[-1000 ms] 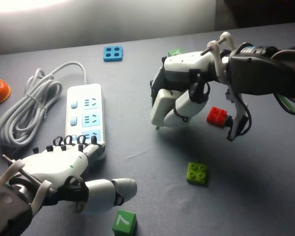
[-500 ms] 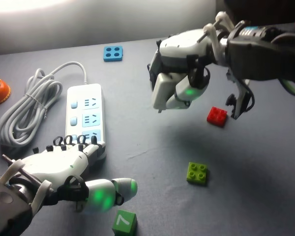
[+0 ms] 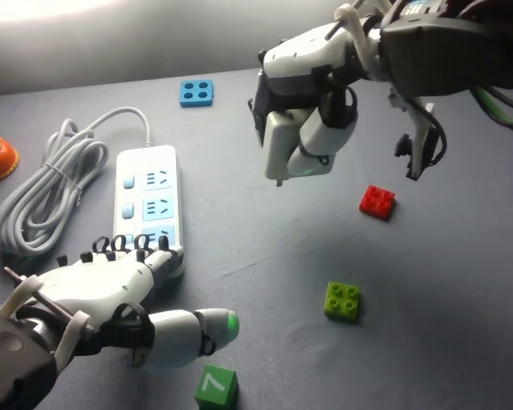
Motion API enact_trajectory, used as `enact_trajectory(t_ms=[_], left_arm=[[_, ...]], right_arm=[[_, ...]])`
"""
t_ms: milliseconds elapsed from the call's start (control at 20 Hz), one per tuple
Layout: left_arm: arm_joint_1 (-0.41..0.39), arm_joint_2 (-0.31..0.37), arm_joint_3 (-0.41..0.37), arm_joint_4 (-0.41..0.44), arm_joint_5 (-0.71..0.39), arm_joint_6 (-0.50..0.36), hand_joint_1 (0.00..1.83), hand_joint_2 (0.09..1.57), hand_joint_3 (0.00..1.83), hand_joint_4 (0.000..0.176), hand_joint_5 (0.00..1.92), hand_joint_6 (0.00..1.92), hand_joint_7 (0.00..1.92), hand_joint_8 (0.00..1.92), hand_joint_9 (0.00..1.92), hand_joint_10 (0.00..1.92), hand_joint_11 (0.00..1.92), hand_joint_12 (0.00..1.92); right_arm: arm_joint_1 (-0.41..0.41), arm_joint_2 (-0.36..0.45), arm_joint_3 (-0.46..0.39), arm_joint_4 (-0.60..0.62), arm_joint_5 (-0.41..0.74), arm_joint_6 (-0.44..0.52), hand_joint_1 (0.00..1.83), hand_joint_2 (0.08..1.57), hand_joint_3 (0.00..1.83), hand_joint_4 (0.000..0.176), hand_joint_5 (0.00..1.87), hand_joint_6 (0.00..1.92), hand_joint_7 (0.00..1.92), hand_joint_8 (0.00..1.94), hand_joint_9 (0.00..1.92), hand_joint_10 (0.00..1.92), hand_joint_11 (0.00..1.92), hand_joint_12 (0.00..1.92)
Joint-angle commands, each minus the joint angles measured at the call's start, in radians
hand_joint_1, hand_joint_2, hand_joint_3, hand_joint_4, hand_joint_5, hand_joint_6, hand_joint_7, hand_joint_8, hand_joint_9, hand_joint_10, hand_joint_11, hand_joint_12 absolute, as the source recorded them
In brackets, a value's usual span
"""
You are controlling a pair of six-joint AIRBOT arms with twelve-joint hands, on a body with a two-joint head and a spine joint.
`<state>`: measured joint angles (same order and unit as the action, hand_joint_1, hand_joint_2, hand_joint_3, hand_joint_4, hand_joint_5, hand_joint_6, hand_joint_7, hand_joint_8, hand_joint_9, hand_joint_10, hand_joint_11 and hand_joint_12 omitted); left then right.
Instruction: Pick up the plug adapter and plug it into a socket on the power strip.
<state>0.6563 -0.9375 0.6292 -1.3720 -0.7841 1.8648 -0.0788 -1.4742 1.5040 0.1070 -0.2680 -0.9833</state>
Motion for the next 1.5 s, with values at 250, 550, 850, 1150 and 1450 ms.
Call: enact_trajectory(t_ms=[250,550,850,1150,1450], left_arm=[[0.001,-0.003,0.000,0.031,-0.001,-0.006,0.00,1.14,0.00,0.000,0.00,0.00,0.01,0.00,0.00,0.00,0.00,0.00],[0.002,-0.003,0.003,0.038,-0.001,-0.007,0.00,1.15,0.00,0.000,0.00,0.00,0.01,0.00,0.00,0.00,0.00,0.00],[0.005,-0.004,0.007,0.038,-0.001,-0.007,0.00,1.15,0.00,0.000,0.00,0.00,0.01,0.00,0.00,0.00,0.00,0.00],[0.006,-0.007,0.009,0.038,-0.001,-0.007,0.00,1.15,0.00,0.000,0.00,0.00,0.00,0.00,0.00,0.00,0.00,0.00],[0.008,-0.007,0.007,0.047,-0.001,-0.008,0.00,1.15,0.00,0.000,0.00,0.00,0.00,0.00,0.00,0.00,0.00,0.00]], right_arm=[[0.046,-0.022,0.007,-0.001,0.102,0.004,1.27,1.10,0.00,0.000,1.01,0.75,1.02,1.15,0.99,1.03,1.00,1.25],[0.070,-0.011,0.002,0.000,0.121,0.041,1.27,1.10,0.00,0.000,1.02,0.72,1.04,1.13,1.01,1.01,1.01,1.22],[0.076,0.001,-0.035,0.006,0.163,0.035,1.27,1.12,0.00,0.000,0.98,0.78,1.01,1.19,0.95,1.09,0.94,1.34],[0.046,-0.035,-0.031,0.554,0.242,-0.578,1.27,1.11,0.00,0.000,1.00,0.76,1.02,1.16,0.96,1.09,0.95,1.35],[0.045,-0.084,-0.004,1.163,0.296,-1.187,1.26,1.11,0.00,0.000,1.01,0.76,1.02,1.16,0.97,1.08,0.96,1.35]])
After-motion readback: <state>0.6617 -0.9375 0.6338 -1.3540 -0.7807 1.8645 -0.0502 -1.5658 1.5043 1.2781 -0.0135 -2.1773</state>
